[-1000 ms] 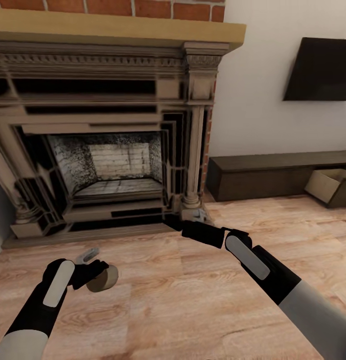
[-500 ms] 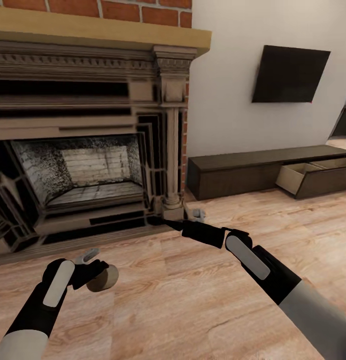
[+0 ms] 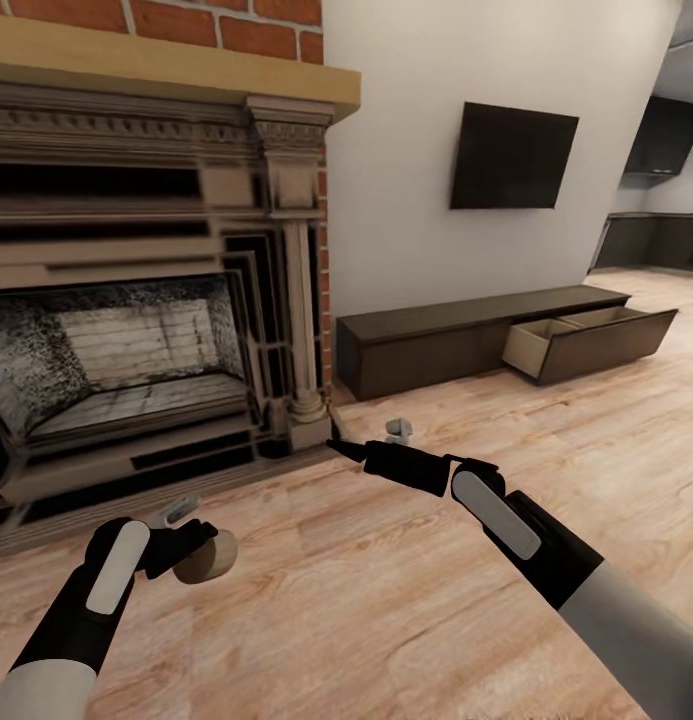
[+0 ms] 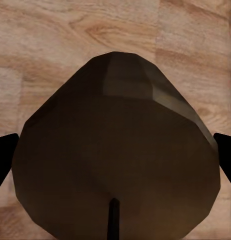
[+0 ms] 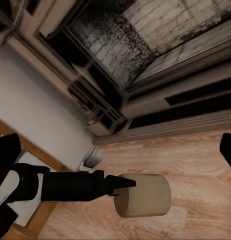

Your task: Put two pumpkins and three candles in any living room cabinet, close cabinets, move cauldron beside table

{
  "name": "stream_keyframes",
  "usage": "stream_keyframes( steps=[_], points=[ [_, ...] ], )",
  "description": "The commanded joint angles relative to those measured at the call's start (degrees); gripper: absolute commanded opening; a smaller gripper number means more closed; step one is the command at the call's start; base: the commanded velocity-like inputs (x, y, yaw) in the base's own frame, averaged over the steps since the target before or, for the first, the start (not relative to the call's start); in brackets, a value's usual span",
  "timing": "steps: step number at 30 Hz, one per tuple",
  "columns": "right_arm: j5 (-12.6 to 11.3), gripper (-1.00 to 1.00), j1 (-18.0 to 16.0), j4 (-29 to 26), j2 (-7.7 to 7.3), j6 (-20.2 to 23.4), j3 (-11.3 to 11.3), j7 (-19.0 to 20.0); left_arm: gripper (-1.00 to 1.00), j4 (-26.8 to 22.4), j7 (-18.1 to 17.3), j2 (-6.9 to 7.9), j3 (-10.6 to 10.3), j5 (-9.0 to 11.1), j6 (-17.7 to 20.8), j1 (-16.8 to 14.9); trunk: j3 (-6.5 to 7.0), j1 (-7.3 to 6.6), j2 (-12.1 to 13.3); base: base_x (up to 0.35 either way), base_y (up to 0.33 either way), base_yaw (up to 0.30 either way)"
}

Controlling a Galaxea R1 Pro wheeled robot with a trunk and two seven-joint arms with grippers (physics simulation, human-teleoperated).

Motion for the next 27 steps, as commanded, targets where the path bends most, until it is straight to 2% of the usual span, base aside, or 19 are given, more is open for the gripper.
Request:
stream_keyframes(
  steps=[1,14,27],
  points=[
    [-0.35,1.00,-0.07,0.02,-0.03,0.13,0.11,0.03,-1.00,-0.09,0.55,0.01,0.02,0.72,0.11,-0.02,-0.01,-0.01,-0.03,0.000,0.000,-0.274],
    [-0.35,1.00,-0.07,0.03,0.02,0.13,0.11,0.04,-1.00,-0.09,0.58,0.01,-0.05,0.72,0.11,-0.02,0.51,-0.01,-0.03,0.039,0.000,-0.274],
    [-0.35,1.00,-0.07,0.02,-0.03,0.13,0.05,0.07,-1.00,-0.17,0.63,0.01,-0.06,0.56,0.11,-0.02,1.03,-0.01,-0.03,0.245,-0.103,-0.274]
  ],
)
